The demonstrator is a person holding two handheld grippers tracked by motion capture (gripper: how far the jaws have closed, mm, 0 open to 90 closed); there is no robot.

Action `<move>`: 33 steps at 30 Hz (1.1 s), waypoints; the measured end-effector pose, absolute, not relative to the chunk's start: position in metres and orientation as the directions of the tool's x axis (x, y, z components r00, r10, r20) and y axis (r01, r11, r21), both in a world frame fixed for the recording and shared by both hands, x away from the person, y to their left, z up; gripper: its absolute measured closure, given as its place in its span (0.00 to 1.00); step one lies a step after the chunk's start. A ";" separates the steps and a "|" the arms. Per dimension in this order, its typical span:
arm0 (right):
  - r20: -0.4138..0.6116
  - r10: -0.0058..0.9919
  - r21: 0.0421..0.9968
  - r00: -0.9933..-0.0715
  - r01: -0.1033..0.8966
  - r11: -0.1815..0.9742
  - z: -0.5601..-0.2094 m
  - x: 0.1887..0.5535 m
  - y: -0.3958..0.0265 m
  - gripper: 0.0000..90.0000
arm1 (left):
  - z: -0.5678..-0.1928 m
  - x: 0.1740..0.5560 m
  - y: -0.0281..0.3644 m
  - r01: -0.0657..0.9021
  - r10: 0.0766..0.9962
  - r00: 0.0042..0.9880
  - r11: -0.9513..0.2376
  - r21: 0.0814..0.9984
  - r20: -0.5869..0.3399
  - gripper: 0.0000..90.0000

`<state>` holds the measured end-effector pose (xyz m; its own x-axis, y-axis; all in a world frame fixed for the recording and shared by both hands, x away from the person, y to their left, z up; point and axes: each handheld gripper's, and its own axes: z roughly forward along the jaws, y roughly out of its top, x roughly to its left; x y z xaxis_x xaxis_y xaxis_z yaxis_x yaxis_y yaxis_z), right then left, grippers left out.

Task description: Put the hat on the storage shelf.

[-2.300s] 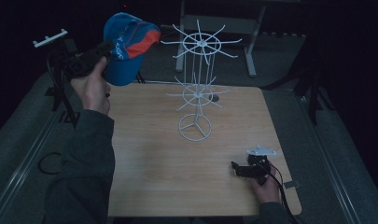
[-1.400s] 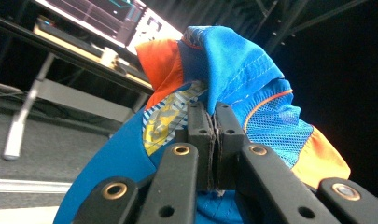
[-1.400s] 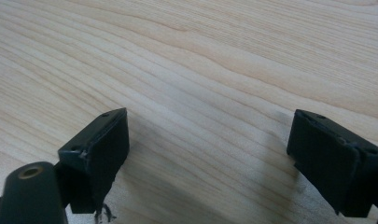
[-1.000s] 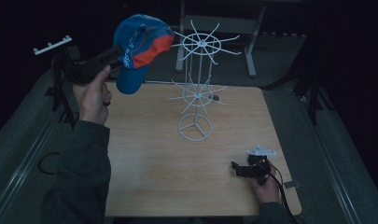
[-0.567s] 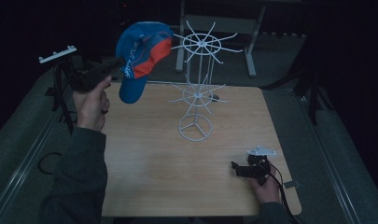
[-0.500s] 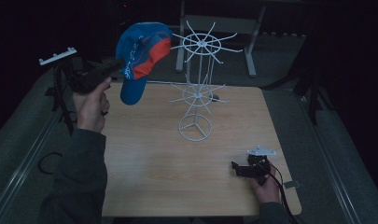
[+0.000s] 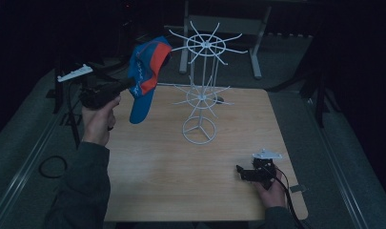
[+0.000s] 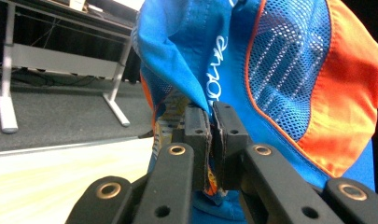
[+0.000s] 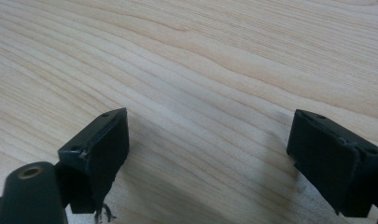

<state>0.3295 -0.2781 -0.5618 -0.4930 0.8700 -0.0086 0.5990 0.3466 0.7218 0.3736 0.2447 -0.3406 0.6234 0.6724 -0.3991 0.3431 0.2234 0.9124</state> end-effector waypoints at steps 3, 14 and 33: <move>-0.009 0.870 0.722 -0.493 0.599 0.347 -0.562 0.330 -0.278 0.14 | -0.344 0.373 0.243 0.343 0.679 0.624 0.208 0.916 -0.388 0.93; -0.010 0.869 0.721 -0.494 0.599 0.349 -0.562 0.330 -0.278 0.14 | -0.360 0.376 0.241 0.374 0.692 0.608 0.183 0.909 -0.389 0.86; -0.013 0.868 0.723 -0.496 0.595 0.351 -0.562 0.329 -0.278 0.14 | -0.388 0.366 0.247 0.410 0.755 0.554 0.119 0.904 -0.351 0.67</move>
